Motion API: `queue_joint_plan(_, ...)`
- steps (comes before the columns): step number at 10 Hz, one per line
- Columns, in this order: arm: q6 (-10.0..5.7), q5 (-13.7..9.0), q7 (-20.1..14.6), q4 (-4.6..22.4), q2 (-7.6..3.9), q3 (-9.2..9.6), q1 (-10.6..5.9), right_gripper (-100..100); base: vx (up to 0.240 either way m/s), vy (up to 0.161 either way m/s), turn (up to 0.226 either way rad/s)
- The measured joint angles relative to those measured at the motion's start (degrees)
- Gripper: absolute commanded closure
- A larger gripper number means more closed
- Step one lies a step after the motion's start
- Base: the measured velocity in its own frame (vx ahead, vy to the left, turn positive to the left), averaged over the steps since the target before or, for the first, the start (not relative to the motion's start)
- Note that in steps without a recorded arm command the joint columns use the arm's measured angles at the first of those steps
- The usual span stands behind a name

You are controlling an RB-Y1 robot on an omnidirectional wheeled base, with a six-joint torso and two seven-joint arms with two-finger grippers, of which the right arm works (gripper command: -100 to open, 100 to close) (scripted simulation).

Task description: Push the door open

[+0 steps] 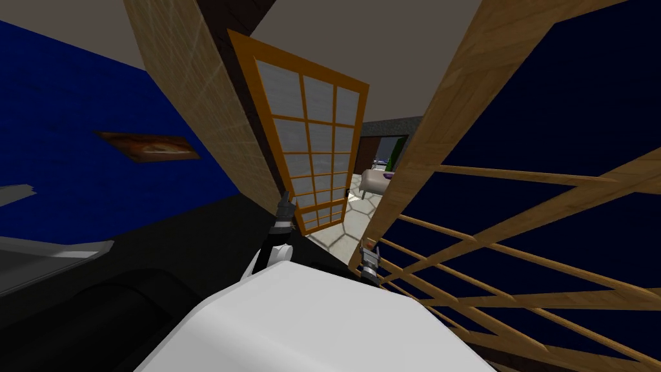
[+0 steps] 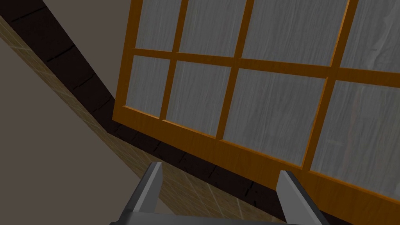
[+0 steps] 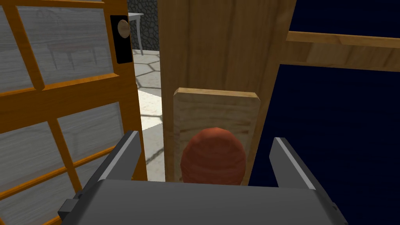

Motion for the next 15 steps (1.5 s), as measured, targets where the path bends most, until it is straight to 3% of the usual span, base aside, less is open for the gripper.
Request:
queue_joint_plan(6, 0.13, -0.06, 0.05, 0.05, -0.11, -0.12, -0.02, 100, 0.000, -0.002, 0.019)
queue_joint_plan(7, 0.54, -0.30, 0.29, -0.17, -0.14, -0.93, 0.26, 100, 0.111, -0.016, 0.086)
queue_joint_plan(9, 0.05, -0.53, 0.14, 1.56, 0.13, -2.50, -0.72, 100, 0.109, -0.011, 0.047)
queue_joint_plan(14, -0.08, -1.36, 1.06, 2.15, 0.75, -6.77, -2.25, 100, 0.095, -0.027, 0.066)
queue_joint_plan(15, -0.66, -1.48, 0.95, 3.91, 1.13, -7.78, -3.57, 100, 0.065, -0.014, 0.044)
